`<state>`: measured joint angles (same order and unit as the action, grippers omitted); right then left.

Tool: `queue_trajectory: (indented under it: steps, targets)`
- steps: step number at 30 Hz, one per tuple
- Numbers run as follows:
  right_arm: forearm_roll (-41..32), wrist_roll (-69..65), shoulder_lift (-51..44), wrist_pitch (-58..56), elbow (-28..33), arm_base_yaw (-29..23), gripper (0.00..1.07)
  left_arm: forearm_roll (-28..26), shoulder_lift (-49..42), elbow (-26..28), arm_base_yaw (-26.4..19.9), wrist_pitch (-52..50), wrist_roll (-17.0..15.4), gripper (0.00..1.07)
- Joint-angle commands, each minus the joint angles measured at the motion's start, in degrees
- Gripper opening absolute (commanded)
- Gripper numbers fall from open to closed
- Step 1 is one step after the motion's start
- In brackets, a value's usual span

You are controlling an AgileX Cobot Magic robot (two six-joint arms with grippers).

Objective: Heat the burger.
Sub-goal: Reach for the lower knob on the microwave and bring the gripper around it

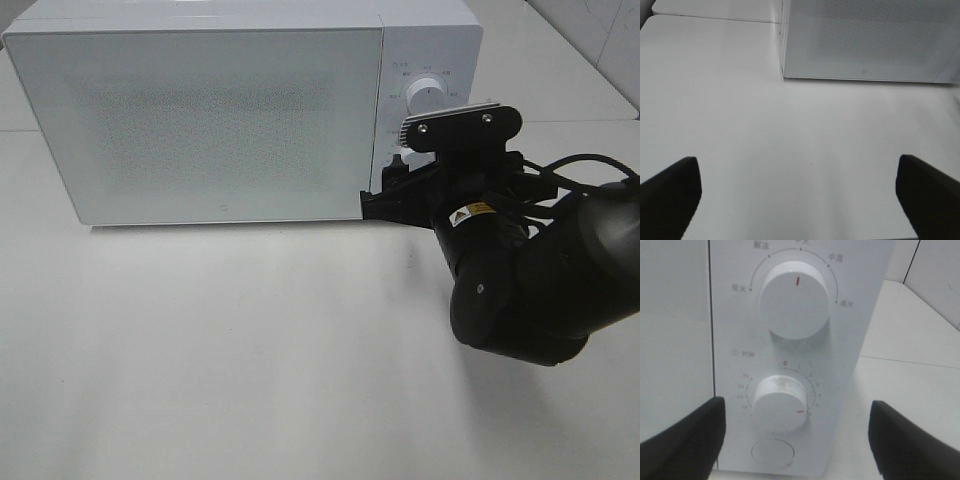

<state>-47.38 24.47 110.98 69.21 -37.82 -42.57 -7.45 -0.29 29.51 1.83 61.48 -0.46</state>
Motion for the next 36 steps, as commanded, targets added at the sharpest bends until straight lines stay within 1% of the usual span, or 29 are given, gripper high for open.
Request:
queue_trajectory:
  steps: [1,6,7,10,22,27,29,36]
  targets:
    - [0.6,-1.0,-0.1,6.4,-1.3,-0.2,0.76,-0.5,-0.9,-0.1,-0.2,-0.6,-0.5,0.98]
    - [-0.4,-0.9,1.7,5.1,-4.1,0.1,0.76,-0.5,-0.9,-0.1,-0.2,-0.6,-0.5,0.98]
    - [-2.1,-0.7,2.9,4.3,-5.5,0.1,0.76,-0.5,-0.9,-0.1,-0.2,-0.6,-0.5,0.98]
    - [-3.9,-0.7,4.1,3.8,-7.1,0.1,0.76,-0.5,-0.9,-0.1,-0.2,-0.6,-0.5,0.98]
    - [-4.1,-0.5,8.5,2.2,-11.8,0.2,0.76,-0.5,-0.9,-0.1,-0.2,-0.6,-0.5,0.98]
    - [-4.1,-0.6,8.5,1.8,-12.7,1.0,0.76,-0.5,-0.9,-0.1,-0.2,-0.6,-0.5,0.98]
    - [-3.8,-1.0,8.5,1.5,-12.9,2.8,0.76,-0.5,-0.9,-0.1,-0.2,-0.6,-0.5,0.98]
    - [-2.7,-1.4,10.3,0.6,-13.4,2.9,0.76,-0.5,-0.9,-0.1,-0.2,-0.6,-0.5,0.98]
